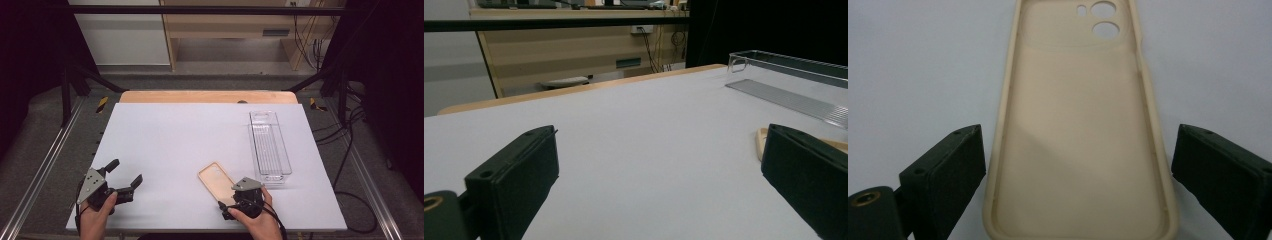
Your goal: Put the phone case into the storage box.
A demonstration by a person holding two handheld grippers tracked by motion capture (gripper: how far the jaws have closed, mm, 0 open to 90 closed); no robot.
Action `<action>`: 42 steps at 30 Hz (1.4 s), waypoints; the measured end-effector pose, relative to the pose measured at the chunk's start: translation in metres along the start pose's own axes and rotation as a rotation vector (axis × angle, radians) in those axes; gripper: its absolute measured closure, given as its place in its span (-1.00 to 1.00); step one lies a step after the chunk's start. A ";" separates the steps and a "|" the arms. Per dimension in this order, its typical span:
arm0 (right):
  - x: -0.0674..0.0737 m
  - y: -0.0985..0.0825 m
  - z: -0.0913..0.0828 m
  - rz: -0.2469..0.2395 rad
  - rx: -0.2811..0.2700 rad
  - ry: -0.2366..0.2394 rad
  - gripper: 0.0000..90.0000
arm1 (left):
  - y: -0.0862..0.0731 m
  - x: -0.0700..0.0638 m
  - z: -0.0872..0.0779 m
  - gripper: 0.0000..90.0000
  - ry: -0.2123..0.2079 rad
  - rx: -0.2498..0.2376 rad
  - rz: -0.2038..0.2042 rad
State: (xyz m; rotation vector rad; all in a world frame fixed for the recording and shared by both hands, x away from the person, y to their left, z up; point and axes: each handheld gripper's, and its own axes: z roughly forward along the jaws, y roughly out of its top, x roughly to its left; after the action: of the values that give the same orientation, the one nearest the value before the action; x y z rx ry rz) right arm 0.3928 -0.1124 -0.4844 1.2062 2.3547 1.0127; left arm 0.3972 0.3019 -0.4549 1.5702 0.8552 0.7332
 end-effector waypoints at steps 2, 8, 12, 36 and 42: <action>0.001 -0.001 0.003 0.002 0.005 0.003 -0.83 | 0.000 0.000 0.000 -0.96 0.000 0.000 0.001; 0.005 -0.002 0.007 -0.015 0.002 -0.020 -0.82 | 0.001 0.000 0.000 -0.96 -0.004 -0.001 0.000; 0.005 -0.003 0.007 -0.029 -0.005 -0.029 -0.79 | 0.001 -0.001 0.000 -0.96 -0.003 -0.001 0.002; 0.005 0.019 -0.005 -0.051 -0.109 -0.011 -0.72 | 0.004 -0.007 -0.001 -0.96 -0.057 0.001 -0.065; 0.013 0.035 -0.012 -0.093 -0.208 -0.040 -0.72 | 0.010 -0.019 0.010 -0.97 -0.122 0.048 -0.144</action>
State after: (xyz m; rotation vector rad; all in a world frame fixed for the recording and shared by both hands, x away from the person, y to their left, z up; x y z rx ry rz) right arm 0.3983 -0.0932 -0.4505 1.0203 2.1902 1.1578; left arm 0.3964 0.2797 -0.4462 1.5614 0.8911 0.5124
